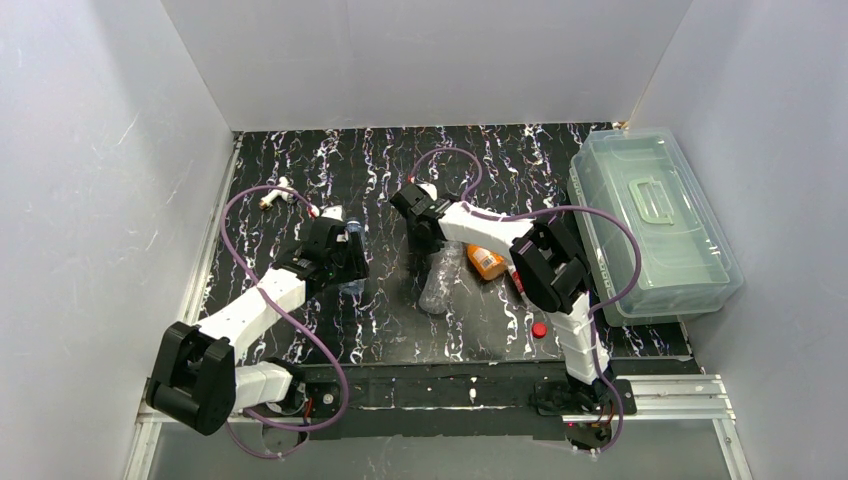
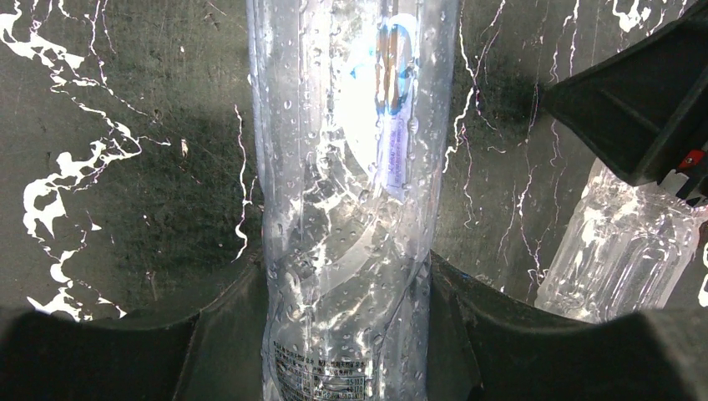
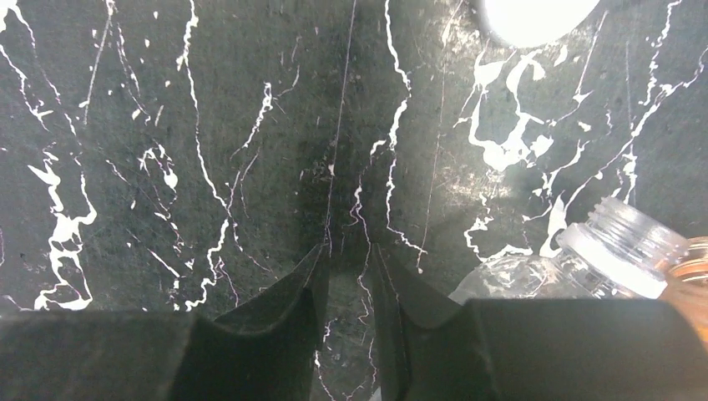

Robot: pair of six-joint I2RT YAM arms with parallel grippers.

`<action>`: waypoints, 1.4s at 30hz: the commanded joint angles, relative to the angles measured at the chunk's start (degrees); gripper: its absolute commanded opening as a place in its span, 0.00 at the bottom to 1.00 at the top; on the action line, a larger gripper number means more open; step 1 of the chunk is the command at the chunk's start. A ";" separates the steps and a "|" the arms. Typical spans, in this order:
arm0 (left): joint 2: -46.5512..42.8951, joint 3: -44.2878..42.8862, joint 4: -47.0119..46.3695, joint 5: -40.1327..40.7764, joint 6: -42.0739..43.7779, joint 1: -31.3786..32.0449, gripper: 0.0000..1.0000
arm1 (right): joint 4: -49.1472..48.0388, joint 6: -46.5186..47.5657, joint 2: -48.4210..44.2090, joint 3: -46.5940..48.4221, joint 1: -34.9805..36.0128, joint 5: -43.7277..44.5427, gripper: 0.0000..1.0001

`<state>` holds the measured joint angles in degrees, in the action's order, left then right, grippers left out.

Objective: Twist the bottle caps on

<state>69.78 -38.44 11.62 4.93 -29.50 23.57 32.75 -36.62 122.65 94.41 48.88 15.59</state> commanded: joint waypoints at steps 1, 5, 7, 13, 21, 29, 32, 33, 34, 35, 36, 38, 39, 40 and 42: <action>-1.41 -2.27 1.39 0.98 1.45 -0.35 0.00 | -0.45 0.99 -1.32 2.71 0.20 1.85 0.32; -1.34 -2.74 1.69 0.79 1.63 -0.45 0.00 | 1.33 1.28 -0.50 4.73 0.20 1.54 0.26; -1.40 -2.85 1.87 0.86 1.80 -0.55 0.00 | 1.83 1.84 -1.44 5.48 0.25 2.93 0.31; -2.30 -3.83 2.76 0.06 2.68 -1.21 0.00 | 4.01 5.21 0.07 13.22 -6.51 4.19 0.41; -3.78 -5.54 5.17 -0.52 5.47 -1.42 0.00 | 5.75 12.55 10.51 26.54 -13.48 7.96 0.48; -5.38 -5.90 6.46 -0.38 6.97 -1.86 0.00 | 6.06 12.45 18.08 34.81 -18.03 4.58 0.41; -5.70 -5.77 6.61 -0.27 7.30 -2.10 0.00 | 5.69 12.05 19.08 35.08 -18.52 3.34 0.40; -5.72 -5.77 6.72 -0.20 7.39 -2.19 0.00 | 5.47 11.81 19.11 34.75 -18.79 2.96 0.40; -5.73 -5.73 6.75 -0.25 7.43 -2.26 0.00 | 5.01 11.39 19.05 34.26 -19.06 2.61 0.38; -5.76 -5.71 6.74 -0.27 7.50 -2.41 0.00 | 4.65 10.95 19.00 33.59 -19.43 2.29 0.37; -5.72 -5.69 6.75 -0.29 7.52 -2.51 0.00 | 4.07 10.53 18.83 32.99 -19.89 1.64 0.36; -5.52 -5.78 6.84 -0.42 7.69 -2.71 0.00 | 2.54 9.42 18.77 31.76 -21.06 -0.98 0.30; -5.33 -5.74 6.84 -0.49 7.70 -2.84 0.00 | 1.70 8.97 18.95 31.30 -21.59 -2.76 0.27; -5.16 -5.85 6.77 -0.67 7.70 -2.93 0.00 | 1.39 8.64 19.66 31.43 -22.10 -4.99 0.24; -4.71 -5.79 6.48 -1.32 7.45 -3.38 0.00 | 2.48 8.12 21.67 33.34 -22.59 -9.26 0.15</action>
<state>65.52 -42.39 17.23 4.14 -22.65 21.08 36.77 -26.72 141.91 125.99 28.36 14.20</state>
